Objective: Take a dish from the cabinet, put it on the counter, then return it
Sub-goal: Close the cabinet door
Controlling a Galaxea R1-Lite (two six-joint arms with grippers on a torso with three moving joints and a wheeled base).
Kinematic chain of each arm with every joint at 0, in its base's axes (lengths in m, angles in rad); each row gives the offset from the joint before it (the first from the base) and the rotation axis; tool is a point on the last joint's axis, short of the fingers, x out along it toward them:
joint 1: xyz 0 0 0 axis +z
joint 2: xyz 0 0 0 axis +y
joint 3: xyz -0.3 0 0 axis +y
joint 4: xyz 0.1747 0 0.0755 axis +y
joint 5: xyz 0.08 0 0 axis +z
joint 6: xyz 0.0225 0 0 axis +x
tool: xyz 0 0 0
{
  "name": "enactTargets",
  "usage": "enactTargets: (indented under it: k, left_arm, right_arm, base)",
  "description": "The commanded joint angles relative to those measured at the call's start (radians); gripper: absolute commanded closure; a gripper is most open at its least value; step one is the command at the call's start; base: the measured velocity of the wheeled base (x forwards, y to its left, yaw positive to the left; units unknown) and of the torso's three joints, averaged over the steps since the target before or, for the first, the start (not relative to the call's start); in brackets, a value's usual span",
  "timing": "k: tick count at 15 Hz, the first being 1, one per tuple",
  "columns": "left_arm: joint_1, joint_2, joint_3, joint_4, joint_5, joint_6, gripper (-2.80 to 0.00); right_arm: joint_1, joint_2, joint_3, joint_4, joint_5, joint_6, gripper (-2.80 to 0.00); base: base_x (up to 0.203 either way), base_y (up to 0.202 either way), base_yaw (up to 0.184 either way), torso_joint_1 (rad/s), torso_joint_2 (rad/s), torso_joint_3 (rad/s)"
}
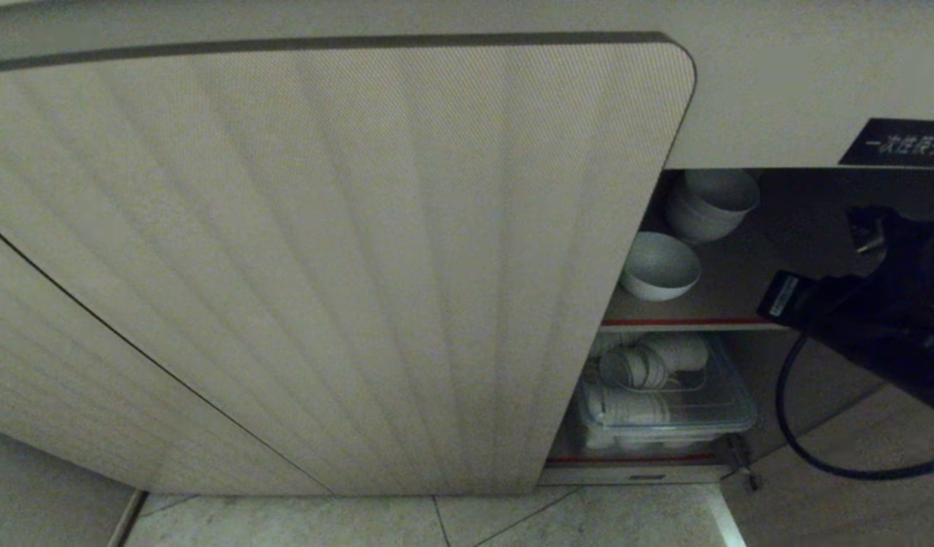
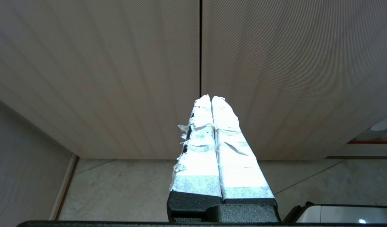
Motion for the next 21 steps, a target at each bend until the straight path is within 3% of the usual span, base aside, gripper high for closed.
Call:
enactTargets:
  k: [1, 7, 18, 21]
  left_arm:
    - [0.000, 0.000, 0.000, 0.000, 0.000, 0.000, 0.00]
    - [0.000, 0.000, 0.000, 0.000, 0.000, 0.000, 0.00]
    - [0.000, 0.000, 0.000, 0.000, 0.000, 0.000, 0.00]
    - [0.000, 0.000, 0.000, 0.000, 0.000, 0.000, 0.00]
  right_arm:
    - [0.000, -0.080, 0.066, -0.005, -0.001, -0.005, 0.00]
    - [-0.001, -0.224, 0.237, -0.004, -0.001, -0.034, 0.00]
    - [-0.002, -0.433, 0.424, 0.027, -0.001, -0.080, 0.00]
    - [-0.043, -0.494, 0.480, 0.042, 0.037, -0.097, 0.00]
  base:
    - [0.000, 0.000, 0.000, 0.000, 0.00, 0.000]
    - [0.000, 0.000, 0.000, 0.000, 0.00, 0.000]
    - [0.000, 0.000, 0.000, 0.000, 0.00, 0.000]
    - [0.000, 0.000, 0.000, 0.000, 0.00, 0.000]
